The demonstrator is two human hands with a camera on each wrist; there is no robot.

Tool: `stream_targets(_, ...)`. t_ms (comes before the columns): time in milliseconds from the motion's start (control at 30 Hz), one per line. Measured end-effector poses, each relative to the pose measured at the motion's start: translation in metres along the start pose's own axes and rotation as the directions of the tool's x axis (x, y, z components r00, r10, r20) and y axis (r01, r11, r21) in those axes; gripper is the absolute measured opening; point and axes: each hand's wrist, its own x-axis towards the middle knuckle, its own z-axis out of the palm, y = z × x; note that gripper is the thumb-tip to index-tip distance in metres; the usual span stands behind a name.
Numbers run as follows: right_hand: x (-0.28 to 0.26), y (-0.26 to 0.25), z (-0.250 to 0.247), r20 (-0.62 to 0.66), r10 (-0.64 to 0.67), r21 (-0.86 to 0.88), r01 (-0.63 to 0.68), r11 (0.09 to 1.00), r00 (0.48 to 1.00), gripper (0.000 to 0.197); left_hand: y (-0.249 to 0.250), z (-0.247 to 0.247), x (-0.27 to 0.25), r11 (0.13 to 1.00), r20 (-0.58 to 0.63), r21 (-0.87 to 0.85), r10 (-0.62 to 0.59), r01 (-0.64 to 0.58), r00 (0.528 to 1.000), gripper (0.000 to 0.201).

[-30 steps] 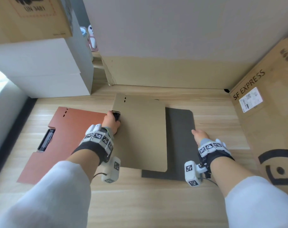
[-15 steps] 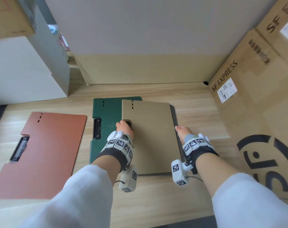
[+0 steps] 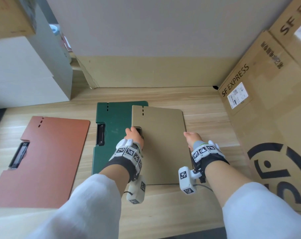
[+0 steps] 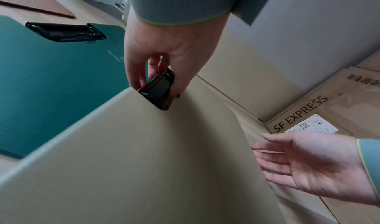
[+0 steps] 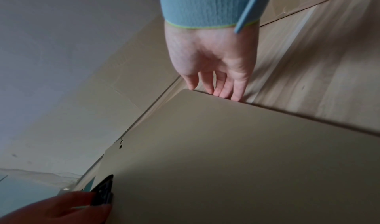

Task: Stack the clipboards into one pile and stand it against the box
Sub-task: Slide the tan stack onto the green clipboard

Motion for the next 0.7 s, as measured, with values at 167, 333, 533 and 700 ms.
stream_targets(167, 0.000, -0.003, 0.002, 0.009, 0.015, -0.020, -0.014, 1.000, 1.000, 0.049, -0.025, -0.021, 0.005, 0.995, -0.112, 0.029, -0.088, 0.092, 0.990, 0.046)
stream_targets(333, 0.004, -0.004, 0.004, 0.007, 0.023, -0.048, -0.022, 0.999, 1.000, 0.049, -0.079, -0.052, 0.027, 0.949, -0.220, 0.097, -0.272, 0.299, 0.937, 0.049)
stream_targets(533, 0.010, -0.001, 0.010, -0.032, 0.005, -0.083, -0.008, 0.997, 0.999, 0.049, -0.088, -0.063, 0.036, 0.958, -0.150, 0.019, -0.282, 0.287, 0.948, 0.048)
stream_targets(700, 0.011, 0.000, 0.011, -0.053, 0.002, -0.073, -0.006, 0.997, 0.999, 0.050, -0.087, -0.062, 0.040, 0.962, -0.190, -0.070, -0.274, 0.265, 0.943, 0.049)
